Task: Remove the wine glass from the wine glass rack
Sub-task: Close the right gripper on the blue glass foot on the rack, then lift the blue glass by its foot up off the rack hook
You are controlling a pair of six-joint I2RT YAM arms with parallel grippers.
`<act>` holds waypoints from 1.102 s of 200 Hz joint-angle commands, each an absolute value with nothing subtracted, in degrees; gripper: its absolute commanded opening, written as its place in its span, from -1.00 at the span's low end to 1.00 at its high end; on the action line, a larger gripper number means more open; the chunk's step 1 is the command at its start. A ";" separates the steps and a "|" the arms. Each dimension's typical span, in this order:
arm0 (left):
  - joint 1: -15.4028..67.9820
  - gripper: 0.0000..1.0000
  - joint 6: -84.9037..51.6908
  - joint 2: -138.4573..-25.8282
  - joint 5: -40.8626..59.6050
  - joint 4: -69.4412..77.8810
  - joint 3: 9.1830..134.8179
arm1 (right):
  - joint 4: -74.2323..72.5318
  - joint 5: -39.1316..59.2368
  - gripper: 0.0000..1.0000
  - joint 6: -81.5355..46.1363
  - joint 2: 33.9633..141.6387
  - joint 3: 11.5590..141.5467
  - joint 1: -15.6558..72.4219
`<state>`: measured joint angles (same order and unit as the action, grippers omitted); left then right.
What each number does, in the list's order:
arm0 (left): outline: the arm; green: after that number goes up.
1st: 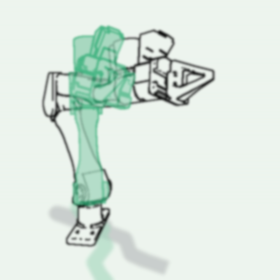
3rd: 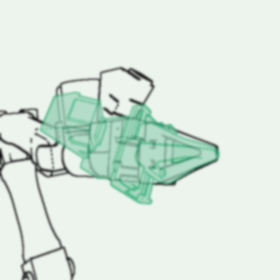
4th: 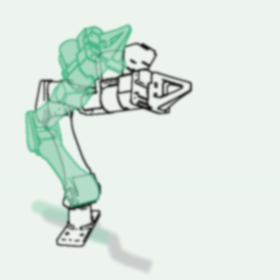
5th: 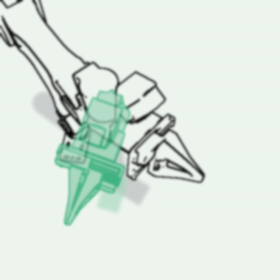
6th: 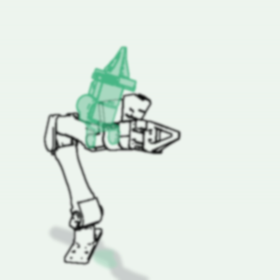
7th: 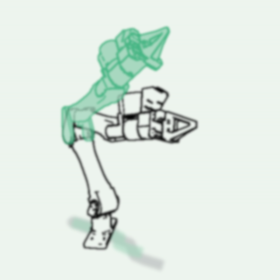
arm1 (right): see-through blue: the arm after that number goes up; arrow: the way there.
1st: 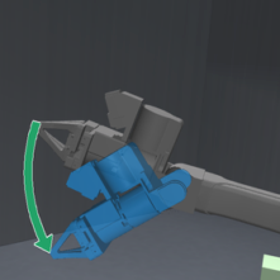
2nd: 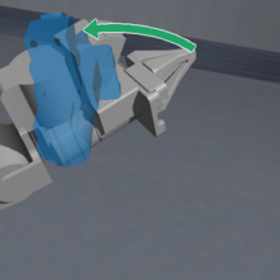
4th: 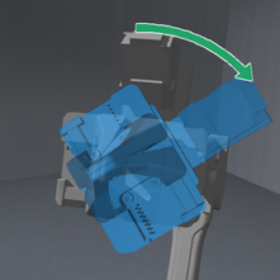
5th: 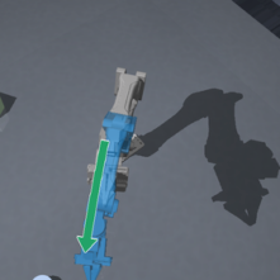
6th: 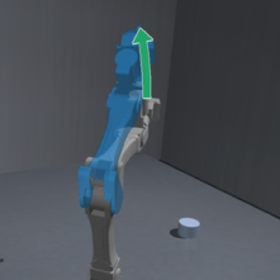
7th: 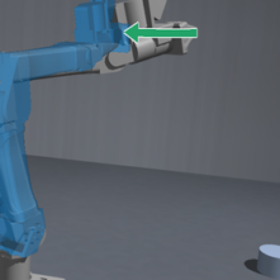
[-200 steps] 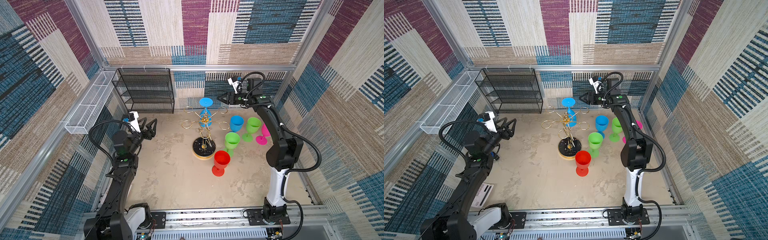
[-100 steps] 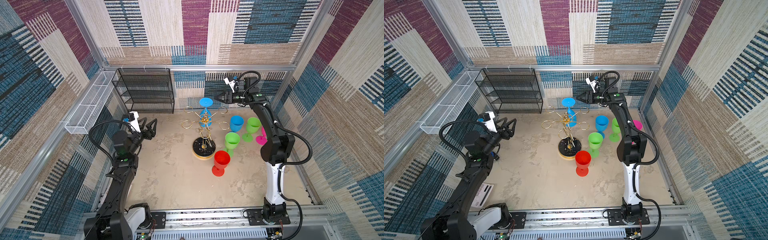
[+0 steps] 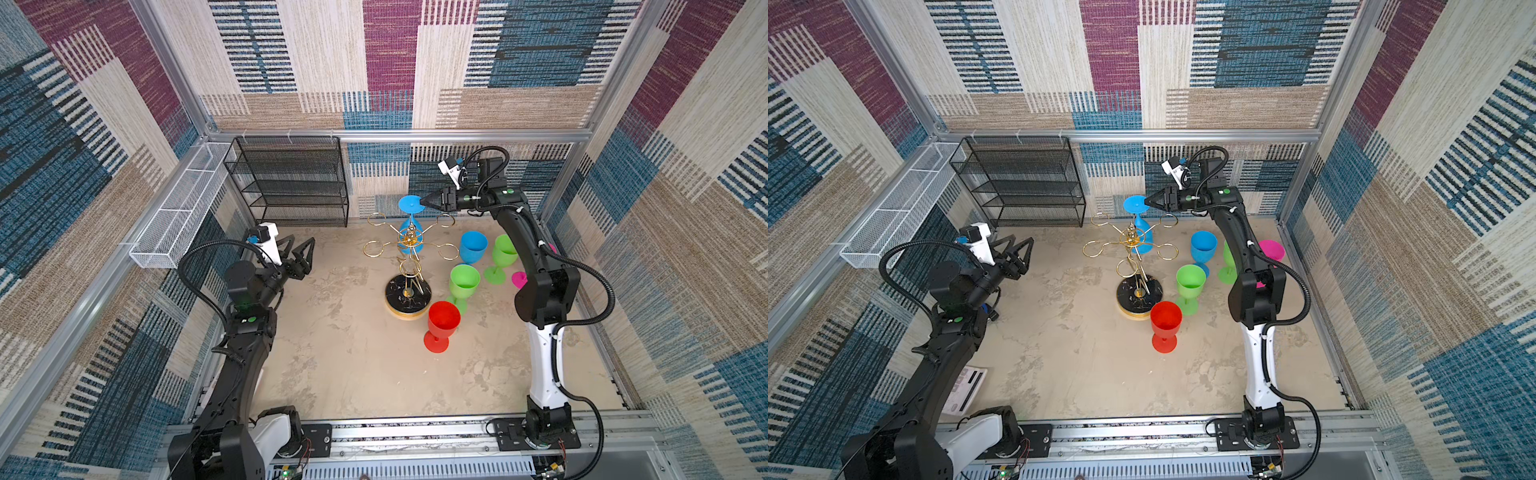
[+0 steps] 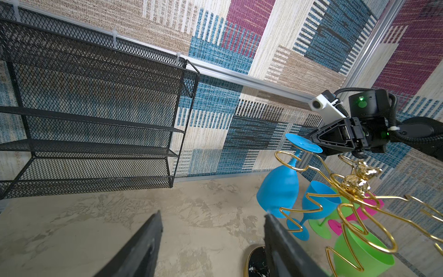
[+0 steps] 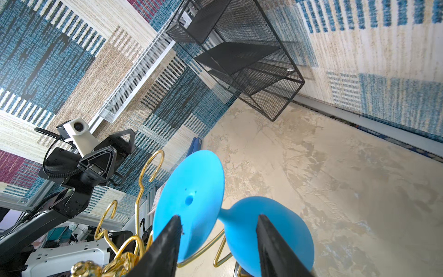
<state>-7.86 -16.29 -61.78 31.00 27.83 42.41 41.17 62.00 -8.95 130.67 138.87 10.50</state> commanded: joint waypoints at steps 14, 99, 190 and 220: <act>-8.07 0.39 -16.30 -61.72 31.77 30.67 42.28 | 40.25 63.50 0.03 -9.40 131.04 139.91 10.90; -8.09 0.39 -16.43 -61.57 31.95 30.87 42.20 | 40.35 63.61 -0.36 -10.28 130.70 139.83 10.99; -8.04 0.39 -16.51 -61.54 31.99 30.94 42.19 | 39.16 63.73 -0.67 -12.65 129.71 139.92 10.98; -8.07 0.39 -16.49 -61.50 31.99 31.02 42.19 | 38.94 63.86 -0.79 -13.34 129.55 140.27 10.99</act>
